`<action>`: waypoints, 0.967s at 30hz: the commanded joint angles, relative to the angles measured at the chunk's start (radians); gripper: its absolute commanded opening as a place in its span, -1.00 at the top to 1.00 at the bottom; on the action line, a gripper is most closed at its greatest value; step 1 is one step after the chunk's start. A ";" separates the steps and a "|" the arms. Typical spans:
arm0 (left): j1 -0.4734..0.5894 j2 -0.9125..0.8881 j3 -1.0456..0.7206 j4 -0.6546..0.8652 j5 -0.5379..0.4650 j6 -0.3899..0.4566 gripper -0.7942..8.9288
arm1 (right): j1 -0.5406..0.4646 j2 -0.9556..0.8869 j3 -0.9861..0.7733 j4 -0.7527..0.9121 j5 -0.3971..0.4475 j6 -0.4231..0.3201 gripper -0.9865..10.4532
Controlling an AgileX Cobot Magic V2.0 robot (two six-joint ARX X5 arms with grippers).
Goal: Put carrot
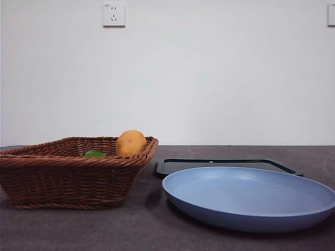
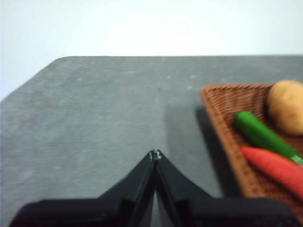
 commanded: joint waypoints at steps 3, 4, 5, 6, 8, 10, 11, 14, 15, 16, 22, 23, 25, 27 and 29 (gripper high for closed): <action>0.002 -0.003 -0.008 0.018 0.124 -0.210 0.82 | 0.000 -0.003 -0.010 0.060 -0.002 0.260 0.81; 0.002 -0.003 -0.008 0.024 0.152 -0.231 0.82 | 0.000 -0.003 -0.010 0.072 -0.002 0.304 0.81; 0.002 -0.003 -0.008 0.031 0.176 -0.243 0.82 | 0.000 -0.003 -0.010 0.080 -0.002 0.335 0.81; 0.002 -0.003 -0.008 0.038 0.203 -0.253 0.82 | 0.000 -0.003 -0.010 0.089 -0.002 0.365 0.81; 0.002 -0.003 -0.008 0.051 0.246 -0.260 0.82 | 0.000 -0.003 -0.009 0.097 -0.006 0.403 0.81; 0.002 -0.003 -0.007 0.076 0.288 -0.281 0.82 | 0.000 -0.003 -0.007 0.098 -0.008 0.420 0.81; 0.002 -0.003 -0.002 0.081 0.289 -0.294 0.82 | 0.000 -0.003 -0.004 0.094 -0.009 0.427 0.82; 0.002 0.005 0.031 0.077 0.289 -0.333 0.82 | 0.000 0.008 0.028 0.053 -0.008 0.437 0.82; 0.002 0.014 0.049 0.067 0.288 -0.335 0.82 | 0.000 0.016 0.043 0.036 -0.008 0.437 0.82; 0.002 0.030 0.074 0.055 0.288 -0.335 0.82 | 0.000 0.030 0.064 0.016 -0.008 0.436 0.82; 0.002 0.217 0.250 -0.018 0.294 -0.288 0.82 | 0.000 0.166 0.214 -0.077 -0.008 0.414 0.82; 0.002 0.254 0.277 -0.019 0.311 -0.272 0.82 | 0.000 0.198 0.242 -0.082 -0.008 0.396 0.82; 0.002 0.344 0.338 -0.019 0.362 -0.238 0.82 | 0.000 0.260 0.293 -0.090 -0.008 0.369 0.82; 0.002 0.427 0.397 -0.035 0.402 -0.224 0.82 | 0.000 0.330 0.350 -0.111 -0.009 0.339 0.82; 0.001 0.515 0.460 -0.064 0.446 -0.224 0.82 | 0.000 0.409 0.416 -0.151 -0.009 0.295 0.82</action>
